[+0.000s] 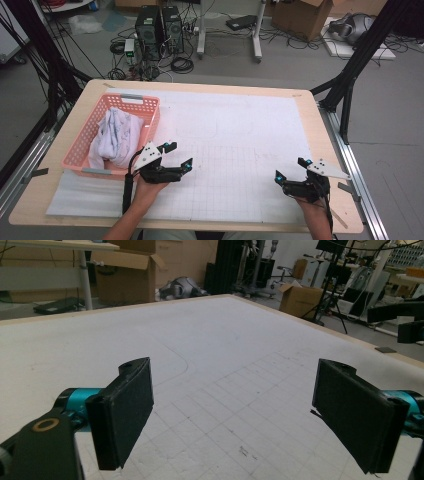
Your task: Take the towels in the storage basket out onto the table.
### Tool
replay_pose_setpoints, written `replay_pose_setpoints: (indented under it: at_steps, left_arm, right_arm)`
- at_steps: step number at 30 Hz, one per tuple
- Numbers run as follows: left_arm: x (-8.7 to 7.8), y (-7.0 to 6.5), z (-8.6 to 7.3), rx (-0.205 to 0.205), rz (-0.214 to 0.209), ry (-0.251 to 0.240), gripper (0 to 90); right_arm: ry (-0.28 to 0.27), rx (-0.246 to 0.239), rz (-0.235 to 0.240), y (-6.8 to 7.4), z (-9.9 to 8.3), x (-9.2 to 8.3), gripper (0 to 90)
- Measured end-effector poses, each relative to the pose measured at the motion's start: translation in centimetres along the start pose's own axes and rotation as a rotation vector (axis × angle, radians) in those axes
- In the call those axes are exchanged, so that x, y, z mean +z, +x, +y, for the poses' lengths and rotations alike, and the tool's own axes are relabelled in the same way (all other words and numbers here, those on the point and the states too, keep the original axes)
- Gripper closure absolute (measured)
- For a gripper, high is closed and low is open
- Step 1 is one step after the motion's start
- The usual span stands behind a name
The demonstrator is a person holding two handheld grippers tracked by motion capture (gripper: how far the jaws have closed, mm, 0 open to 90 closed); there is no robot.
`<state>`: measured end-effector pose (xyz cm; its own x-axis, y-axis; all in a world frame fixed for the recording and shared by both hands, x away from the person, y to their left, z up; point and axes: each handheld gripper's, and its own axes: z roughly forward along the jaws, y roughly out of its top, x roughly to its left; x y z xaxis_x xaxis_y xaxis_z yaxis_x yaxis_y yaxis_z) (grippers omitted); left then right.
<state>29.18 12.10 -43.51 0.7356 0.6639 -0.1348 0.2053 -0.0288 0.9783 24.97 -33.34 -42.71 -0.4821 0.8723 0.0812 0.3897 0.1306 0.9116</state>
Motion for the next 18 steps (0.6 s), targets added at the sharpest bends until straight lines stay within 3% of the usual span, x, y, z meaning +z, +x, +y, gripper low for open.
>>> replay_pose_setpoints:
  at_steps: [6, 18]
  left_arm:
    - [0.27, 0.0, -0.33, -0.017, -0.013, 0.016, 17.0]
    - [-0.47, -0.77, 0.25, -0.003, -0.008, 0.002, 16.9]
  right_arm:
    - [0.001, 0.028, 0.002, -0.67, -0.24, 0.07, 0.9]
    - [0.018, 0.003, 0.016, -0.23, -0.05, 0.58, 0.9]
